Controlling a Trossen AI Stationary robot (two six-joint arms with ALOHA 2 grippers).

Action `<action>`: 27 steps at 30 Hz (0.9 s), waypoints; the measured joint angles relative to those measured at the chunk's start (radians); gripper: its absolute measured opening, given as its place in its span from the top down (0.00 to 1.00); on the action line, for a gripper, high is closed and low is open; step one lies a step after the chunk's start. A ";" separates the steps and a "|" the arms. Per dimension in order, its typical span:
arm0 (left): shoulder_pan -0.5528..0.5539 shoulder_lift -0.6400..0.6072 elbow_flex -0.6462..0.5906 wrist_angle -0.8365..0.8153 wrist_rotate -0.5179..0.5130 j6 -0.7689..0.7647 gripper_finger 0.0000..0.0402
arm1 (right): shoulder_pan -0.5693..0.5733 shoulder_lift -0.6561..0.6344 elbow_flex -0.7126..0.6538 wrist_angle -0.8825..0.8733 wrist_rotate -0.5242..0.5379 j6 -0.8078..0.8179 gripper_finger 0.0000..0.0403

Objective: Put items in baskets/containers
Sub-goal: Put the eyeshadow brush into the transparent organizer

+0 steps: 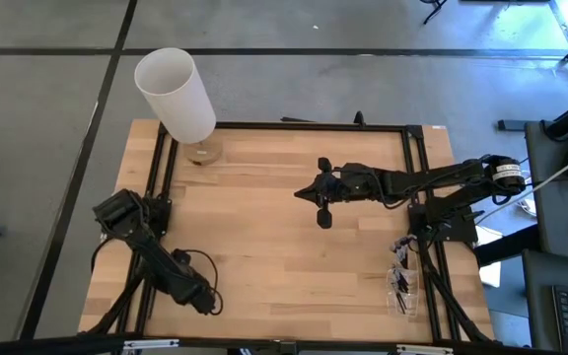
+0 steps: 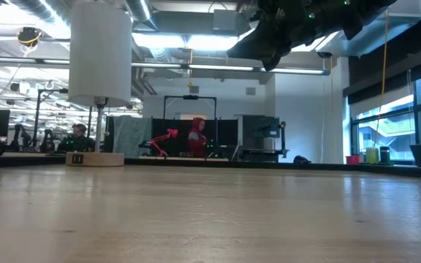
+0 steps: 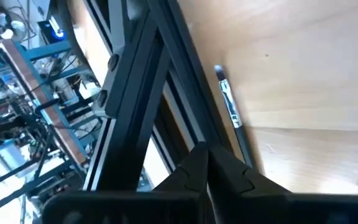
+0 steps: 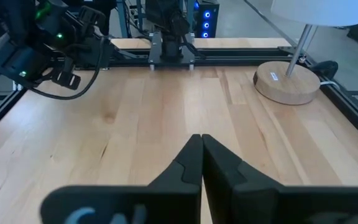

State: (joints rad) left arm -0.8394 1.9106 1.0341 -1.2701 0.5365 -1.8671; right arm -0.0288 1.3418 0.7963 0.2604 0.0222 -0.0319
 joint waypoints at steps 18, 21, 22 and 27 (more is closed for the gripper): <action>-0.063 -0.003 -0.107 0.192 0.063 -0.101 0.99 | 0.000 0.000 0.000 -0.011 0.000 -0.004 0.98; -0.066 -0.005 -0.114 0.220 0.063 -0.127 0.99 | 0.000 0.000 0.000 -0.011 0.000 -0.004 0.98; -0.066 -0.006 -0.117 0.228 0.063 -0.140 0.99 | 0.000 0.000 0.000 -0.011 0.000 -0.004 0.98; -0.065 -0.007 -0.123 0.296 0.042 -0.181 0.99 | 0.000 0.000 0.000 -0.011 0.000 -0.004 0.98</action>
State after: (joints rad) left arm -0.9045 1.9036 0.9115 -0.9742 0.5783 -2.0481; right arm -0.0288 1.3418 0.7963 0.2489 0.0219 -0.0357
